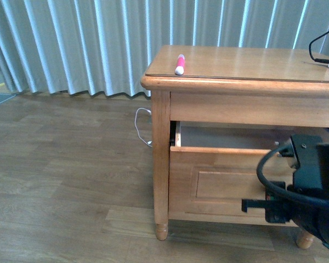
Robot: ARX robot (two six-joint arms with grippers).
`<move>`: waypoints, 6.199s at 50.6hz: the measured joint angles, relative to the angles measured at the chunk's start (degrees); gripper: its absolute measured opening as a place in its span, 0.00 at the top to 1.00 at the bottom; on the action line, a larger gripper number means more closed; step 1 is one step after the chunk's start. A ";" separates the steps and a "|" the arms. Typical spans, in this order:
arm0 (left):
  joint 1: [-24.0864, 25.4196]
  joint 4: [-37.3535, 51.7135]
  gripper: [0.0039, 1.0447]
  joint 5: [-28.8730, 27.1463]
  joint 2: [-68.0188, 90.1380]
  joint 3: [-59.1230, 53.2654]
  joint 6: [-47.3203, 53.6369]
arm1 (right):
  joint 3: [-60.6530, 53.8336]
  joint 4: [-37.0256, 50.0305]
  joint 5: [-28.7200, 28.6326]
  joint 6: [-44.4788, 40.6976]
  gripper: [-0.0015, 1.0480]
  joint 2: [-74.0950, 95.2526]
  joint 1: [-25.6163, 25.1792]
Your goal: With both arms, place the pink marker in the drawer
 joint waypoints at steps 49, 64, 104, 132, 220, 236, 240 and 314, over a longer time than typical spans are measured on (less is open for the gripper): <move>0.00 0.00 0.06 0.00 0.00 0.00 0.00 | -14.23 -54.69 -22.69 -2.97 0.09 -72.41 -17.77; 0.00 0.00 0.06 0.00 0.00 0.00 0.00 | -10.78 -65.68 -30.49 -7.45 0.09 -79.91 -21.27; -21.11 28.33 0.06 -14.16 67.58 33.22 6.27 | -10.78 -65.68 -30.14 -7.89 0.09 -79.89 -21.38; -24.70 18.23 0.06 -12.35 109.96 81.11 7.26 | -10.78 -65.68 -30.14 -7.89 0.09 -79.89 -21.38; -24.72 8.09 0.86 -3.67 122.49 96.30 6.23 | -10.78 -65.68 -30.14 -7.89 0.09 -79.89 -21.38; -24.85 14.47 0.86 17.77 105.35 80.78 13.60 | -10.78 -65.68 -30.14 -7.89 0.09 -79.91 -21.38; -25.11 13.88 0.86 20.68 102.05 78.36 15.80 | -10.78 -65.68 -30.14 -7.89 0.09 -79.91 -21.38; -30.29 20.35 0.26 3.04 114.53 72.59 18.16 | -10.78 -65.68 -30.14 -7.89 0.09 -79.91 -21.38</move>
